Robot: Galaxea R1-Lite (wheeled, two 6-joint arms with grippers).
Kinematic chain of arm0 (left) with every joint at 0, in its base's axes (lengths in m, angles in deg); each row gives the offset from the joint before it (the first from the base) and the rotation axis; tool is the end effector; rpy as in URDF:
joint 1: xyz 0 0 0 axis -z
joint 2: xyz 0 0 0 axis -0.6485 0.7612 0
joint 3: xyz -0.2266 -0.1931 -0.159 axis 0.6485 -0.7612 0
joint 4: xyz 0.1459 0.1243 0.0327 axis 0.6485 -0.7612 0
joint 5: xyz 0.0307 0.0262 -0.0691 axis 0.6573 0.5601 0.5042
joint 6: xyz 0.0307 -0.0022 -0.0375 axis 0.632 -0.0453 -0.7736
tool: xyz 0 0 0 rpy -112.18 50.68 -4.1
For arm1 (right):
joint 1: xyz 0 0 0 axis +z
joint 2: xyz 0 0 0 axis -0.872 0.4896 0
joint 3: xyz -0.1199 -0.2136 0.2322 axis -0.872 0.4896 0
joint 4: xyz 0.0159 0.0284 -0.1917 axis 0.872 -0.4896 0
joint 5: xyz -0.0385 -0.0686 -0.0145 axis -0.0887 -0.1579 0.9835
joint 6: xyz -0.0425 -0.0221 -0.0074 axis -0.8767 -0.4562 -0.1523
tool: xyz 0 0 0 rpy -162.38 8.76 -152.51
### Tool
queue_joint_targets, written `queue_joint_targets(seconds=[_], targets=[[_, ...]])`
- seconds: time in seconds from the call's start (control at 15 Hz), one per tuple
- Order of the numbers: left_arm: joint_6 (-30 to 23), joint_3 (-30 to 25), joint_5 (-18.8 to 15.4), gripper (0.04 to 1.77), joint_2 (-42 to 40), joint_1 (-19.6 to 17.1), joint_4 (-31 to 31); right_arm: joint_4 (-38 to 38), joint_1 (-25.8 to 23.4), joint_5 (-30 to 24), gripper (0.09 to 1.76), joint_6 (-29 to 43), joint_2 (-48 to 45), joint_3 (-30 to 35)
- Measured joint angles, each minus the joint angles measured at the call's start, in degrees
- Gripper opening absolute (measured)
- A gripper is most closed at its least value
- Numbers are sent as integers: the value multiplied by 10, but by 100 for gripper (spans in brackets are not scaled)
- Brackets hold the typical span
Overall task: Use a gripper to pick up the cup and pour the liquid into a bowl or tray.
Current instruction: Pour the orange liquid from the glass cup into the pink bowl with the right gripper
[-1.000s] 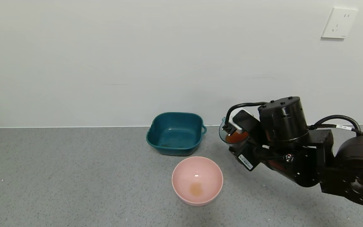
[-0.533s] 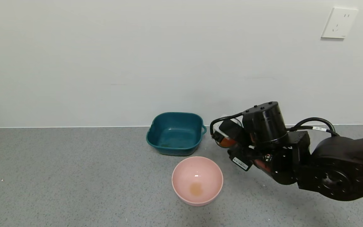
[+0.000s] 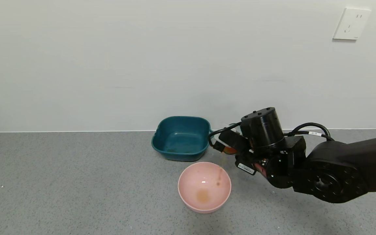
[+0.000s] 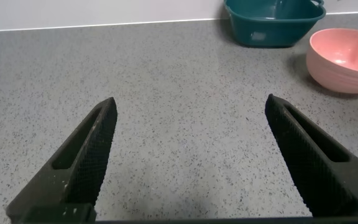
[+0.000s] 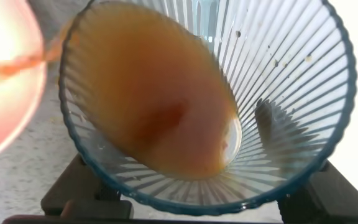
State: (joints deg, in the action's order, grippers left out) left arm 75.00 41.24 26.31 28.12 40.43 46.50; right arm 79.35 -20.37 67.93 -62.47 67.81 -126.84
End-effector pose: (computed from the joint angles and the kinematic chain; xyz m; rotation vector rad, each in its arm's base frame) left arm -0.0297 -0.0001 0.0753 0.0016 0.0018 -0.0013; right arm 0.3276 0.2414 0.1819 -1.0053 0.3912 0.2358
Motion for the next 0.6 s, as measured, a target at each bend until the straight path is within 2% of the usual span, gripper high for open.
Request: queue_joint_targets(seconds=[0.33, 0.6], targets=[[0, 0, 0, 172, 0, 0, 0, 2, 3, 9, 133, -24, 7, 5], [0, 0, 0, 172, 0, 0, 0, 1, 32, 31, 133, -30, 9, 7]])
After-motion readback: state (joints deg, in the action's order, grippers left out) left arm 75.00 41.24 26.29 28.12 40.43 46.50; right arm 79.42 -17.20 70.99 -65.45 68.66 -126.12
